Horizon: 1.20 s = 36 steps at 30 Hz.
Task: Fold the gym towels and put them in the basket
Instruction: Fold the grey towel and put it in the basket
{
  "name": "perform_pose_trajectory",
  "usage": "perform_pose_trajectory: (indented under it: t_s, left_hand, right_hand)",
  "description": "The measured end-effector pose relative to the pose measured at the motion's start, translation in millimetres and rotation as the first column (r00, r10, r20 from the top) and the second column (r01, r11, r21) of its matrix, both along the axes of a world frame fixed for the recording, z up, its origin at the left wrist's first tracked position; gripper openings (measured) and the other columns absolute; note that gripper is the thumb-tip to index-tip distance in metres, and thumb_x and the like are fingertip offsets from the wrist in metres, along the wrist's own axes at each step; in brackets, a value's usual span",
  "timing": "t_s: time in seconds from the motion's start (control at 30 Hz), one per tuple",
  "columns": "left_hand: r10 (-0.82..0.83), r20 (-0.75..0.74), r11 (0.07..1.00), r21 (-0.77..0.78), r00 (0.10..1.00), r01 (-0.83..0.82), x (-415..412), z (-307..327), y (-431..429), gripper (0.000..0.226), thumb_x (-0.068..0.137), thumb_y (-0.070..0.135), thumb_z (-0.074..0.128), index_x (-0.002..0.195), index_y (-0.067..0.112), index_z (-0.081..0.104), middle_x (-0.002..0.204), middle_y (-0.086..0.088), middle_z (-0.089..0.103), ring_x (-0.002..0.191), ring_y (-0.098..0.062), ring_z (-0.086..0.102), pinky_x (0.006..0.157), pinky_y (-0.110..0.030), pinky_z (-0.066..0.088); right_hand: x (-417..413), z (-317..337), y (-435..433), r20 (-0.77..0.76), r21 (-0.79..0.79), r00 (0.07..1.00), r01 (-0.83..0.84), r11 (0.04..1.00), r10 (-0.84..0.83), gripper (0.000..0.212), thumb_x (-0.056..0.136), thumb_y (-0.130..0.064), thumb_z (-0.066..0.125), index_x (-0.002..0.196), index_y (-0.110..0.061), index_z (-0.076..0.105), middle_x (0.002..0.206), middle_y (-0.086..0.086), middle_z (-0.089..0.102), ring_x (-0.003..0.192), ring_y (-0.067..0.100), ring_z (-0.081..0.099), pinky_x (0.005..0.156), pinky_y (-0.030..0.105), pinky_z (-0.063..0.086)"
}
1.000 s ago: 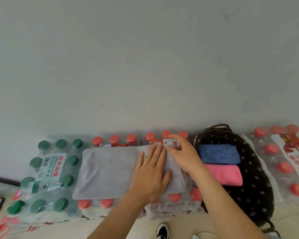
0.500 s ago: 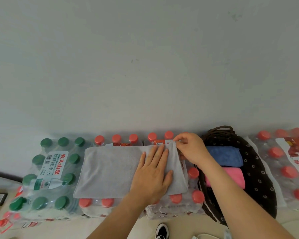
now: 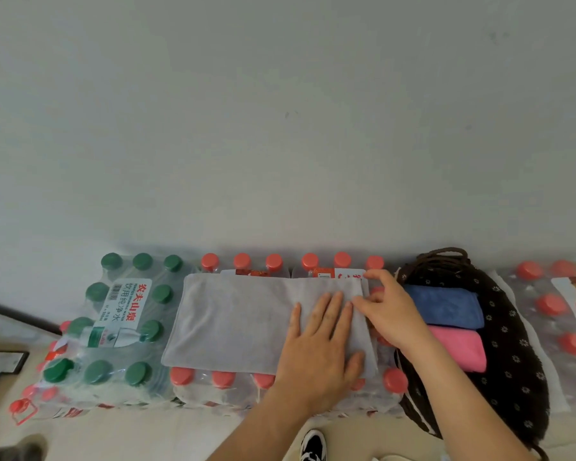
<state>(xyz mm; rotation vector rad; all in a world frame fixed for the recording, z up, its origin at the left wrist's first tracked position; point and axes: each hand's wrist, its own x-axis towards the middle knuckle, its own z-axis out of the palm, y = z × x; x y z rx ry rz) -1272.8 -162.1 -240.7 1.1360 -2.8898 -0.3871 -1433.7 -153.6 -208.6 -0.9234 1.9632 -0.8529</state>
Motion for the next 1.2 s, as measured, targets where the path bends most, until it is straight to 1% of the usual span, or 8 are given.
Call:
perform_pose_trajectory:
  t_s: [0.2, 0.37, 0.47, 0.57, 0.67, 0.8, 0.97, 1.2]
  left_hand:
    - [0.154, -0.21, 0.969, 0.224, 0.966, -0.106, 7.5, 35.0, 10.7, 0.095, 0.083, 0.077, 0.025, 0.152, 0.02, -0.007, 0.16, 0.007, -0.009, 0.146, -0.012, -0.013, 0.12, -0.042, 0.0]
    - [0.493, -0.5, 0.865, 0.368, 0.712, -0.34, 25.3, 47.5, 23.4, 0.079, 0.081, 0.051, 0.035, 0.151, 0.025, 0.012, 0.152, 0.011, 0.029, 0.134, -0.007, 0.029, 0.111, -0.023, 0.026]
    - [0.622, -0.597, 0.772, 0.577, 0.507, -0.267, 44.0, 57.0, 18.8, 0.064, 0.085, 0.031, 0.043, 0.147, 0.035, 0.026, 0.129, 0.019, 0.053, 0.113, 0.001, 0.049, 0.096, -0.021, 0.043]
    - [0.741, -0.601, 0.666, 0.716, 0.301, -0.21, 65.2, 63.9, 14.0, 0.045, 0.092, 0.003, 0.042, 0.13, 0.027, 0.05, 0.102, 0.018, 0.063, 0.094, -0.006, 0.06, 0.079, -0.01, 0.042]
    - [0.869, -0.48, 0.494, 0.851, 0.121, -0.178, 85.3, 68.7, 11.4, 0.019, 0.095, 0.006, 0.04, 0.1, 0.011, 0.058, 0.074, 0.008, 0.058, 0.073, -0.008, 0.053, 0.067, -0.017, 0.043]
    - [0.934, -0.357, 0.349, 0.922, -0.02, -0.17, 117.6, 70.7, 0.6, 0.039, 0.086, -0.001, 0.048, 0.104, 0.029, 0.062, 0.079, 0.008, 0.067, 0.064, 0.002, 0.058, 0.058, -0.016, 0.05]
    - [0.941, -0.321, 0.338, 0.86, 0.109, -0.381, 157.9, 46.7, -27.1, 0.058, 0.081, 0.002, 0.056, 0.135, 0.024, 0.047, 0.102, 0.009, 0.066, 0.075, 0.003, 0.063, 0.061, -0.012, 0.049]
    - [0.904, -0.278, 0.422, 0.71, 0.326, -0.564, 160.7, 46.8, -33.1, 0.048, 0.084, 0.017, 0.052, 0.131, 0.027, 0.048, 0.114, 0.008, 0.065, 0.102, -0.014, 0.06, 0.081, -0.027, 0.046]
  right_hand:
    - [16.3, 31.1, -10.8, 0.11, -0.148, 0.993, 0.066, 0.987, -0.05, 0.04, 0.083, 0.0, 0.056, 0.104, -0.033, 0.057, 0.092, 0.005, 0.065, 0.077, 0.022, 0.061, 0.072, 0.036, 0.053]
    - [57.1, 57.9, -42.6, 0.044, -0.177, 0.999, -0.014, 0.984, 0.022, 0.027, 0.077, -0.015, 0.053, 0.098, -0.031, 0.059, 0.097, 0.0, 0.065, 0.085, 0.016, 0.061, 0.079, 0.035, 0.05]
    - [86.3, 70.8, -60.2, -0.004, -0.16, 0.997, -0.076, 0.984, 0.076, 0.021, 0.081, -0.017, 0.053, 0.1, -0.025, 0.058, 0.089, 0.002, 0.065, 0.07, 0.014, 0.065, 0.057, 0.026, 0.052]
    - [119.2, 78.0, -76.5, 0.013, -0.115, 0.992, -0.127, 0.985, 0.129, 0.02, 0.085, -0.013, 0.055, 0.104, -0.018, 0.056, 0.08, 0.005, 0.064, 0.047, 0.017, 0.063, 0.047, 0.028, 0.053]
    - [151.8, 72.4, -97.1, -0.237, -0.067, 0.95, -0.225, 0.972, 0.204, 0.017, 0.077, -0.029, 0.061, 0.093, -0.023, 0.059, 0.081, -0.001, 0.067, 0.059, 0.021, 0.067, 0.065, 0.035, 0.058]
    - [186.6, 63.9, -120.4, -0.33, 0.079, 0.87, -0.361, 0.929, 0.366, 0.022, 0.072, -0.034, 0.055, 0.069, -0.012, 0.057, 0.062, 0.003, 0.066, 0.065, 0.028, 0.065, 0.068, 0.037, 0.055]
    - [204.1, 49.5, -139.8, -0.341, 0.173, 0.767, -0.517, 0.838, 0.544, 0.019, 0.077, -0.01, 0.047, 0.072, -0.001, 0.063, 0.08, 0.02, 0.067, 0.065, 0.027, 0.053, 0.067, 0.039, 0.05]
    - [178.1, 42.7, -157.1, -0.398, 0.308, 0.533, -0.69, 0.656, 0.747, 0.042, 0.073, -0.008, 0.061, 0.109, -0.026, 0.071, 0.095, -0.006, 0.064, 0.094, 0.016, 0.057, 0.086, 0.024, 0.043]
